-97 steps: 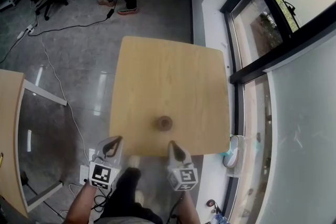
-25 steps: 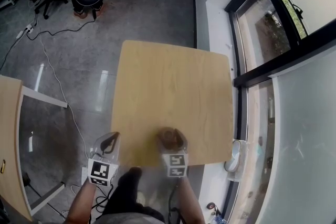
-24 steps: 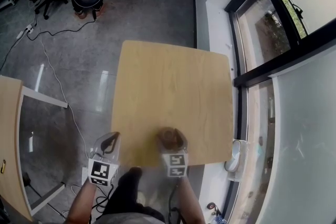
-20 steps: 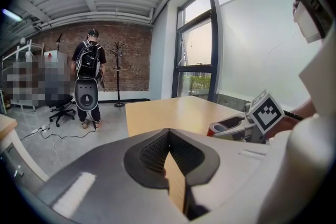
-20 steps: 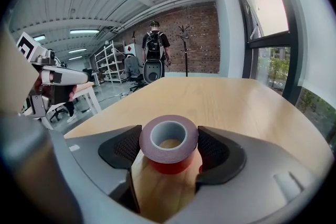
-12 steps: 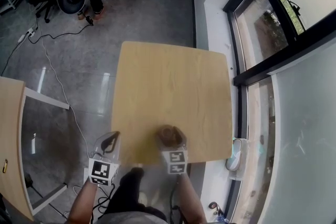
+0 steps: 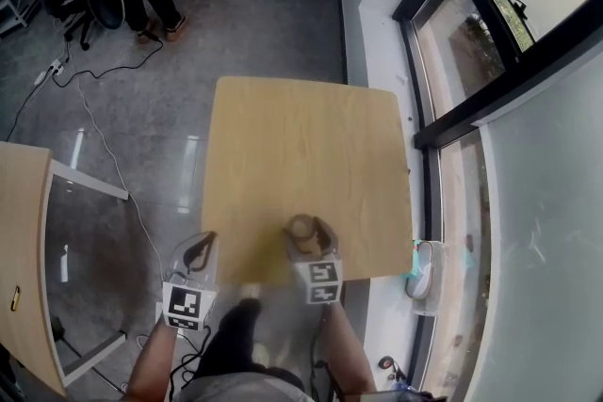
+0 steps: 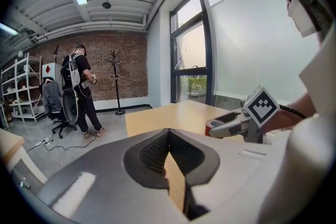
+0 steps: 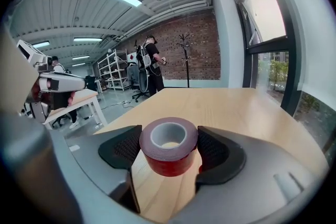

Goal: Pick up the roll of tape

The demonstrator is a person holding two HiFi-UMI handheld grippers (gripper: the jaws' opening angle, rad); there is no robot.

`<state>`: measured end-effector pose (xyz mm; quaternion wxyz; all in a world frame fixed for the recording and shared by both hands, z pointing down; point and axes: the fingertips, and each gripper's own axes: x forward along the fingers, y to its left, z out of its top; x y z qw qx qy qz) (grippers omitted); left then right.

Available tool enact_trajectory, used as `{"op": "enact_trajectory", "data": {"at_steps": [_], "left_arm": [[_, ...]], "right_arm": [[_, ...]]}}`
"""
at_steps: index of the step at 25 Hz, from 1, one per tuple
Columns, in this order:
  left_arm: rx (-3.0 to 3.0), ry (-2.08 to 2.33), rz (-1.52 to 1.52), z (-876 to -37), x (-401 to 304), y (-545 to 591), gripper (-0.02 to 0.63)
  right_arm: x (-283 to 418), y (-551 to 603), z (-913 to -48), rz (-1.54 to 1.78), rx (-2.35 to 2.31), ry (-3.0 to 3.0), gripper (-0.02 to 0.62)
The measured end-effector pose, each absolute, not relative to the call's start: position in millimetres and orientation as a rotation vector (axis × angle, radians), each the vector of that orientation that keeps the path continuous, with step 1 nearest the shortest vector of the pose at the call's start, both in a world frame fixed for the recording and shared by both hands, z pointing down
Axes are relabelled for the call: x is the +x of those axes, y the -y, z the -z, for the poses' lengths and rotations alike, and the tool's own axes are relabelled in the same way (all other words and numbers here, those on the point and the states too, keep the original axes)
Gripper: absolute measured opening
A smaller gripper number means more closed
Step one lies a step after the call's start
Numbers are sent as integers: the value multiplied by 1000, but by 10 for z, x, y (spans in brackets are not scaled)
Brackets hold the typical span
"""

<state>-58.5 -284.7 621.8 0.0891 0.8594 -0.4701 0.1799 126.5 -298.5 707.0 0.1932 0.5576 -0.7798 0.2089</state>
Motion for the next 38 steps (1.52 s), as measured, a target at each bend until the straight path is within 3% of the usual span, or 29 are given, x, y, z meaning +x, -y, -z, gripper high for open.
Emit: {"op": "enact_trajectory", "data": {"at_steps": [38], "left_arm": [[2675,1433,-364,-4785,-456,2189,0]], "right_arm": [[1527,1981,-4865,-412,1835,2325,345]]}}
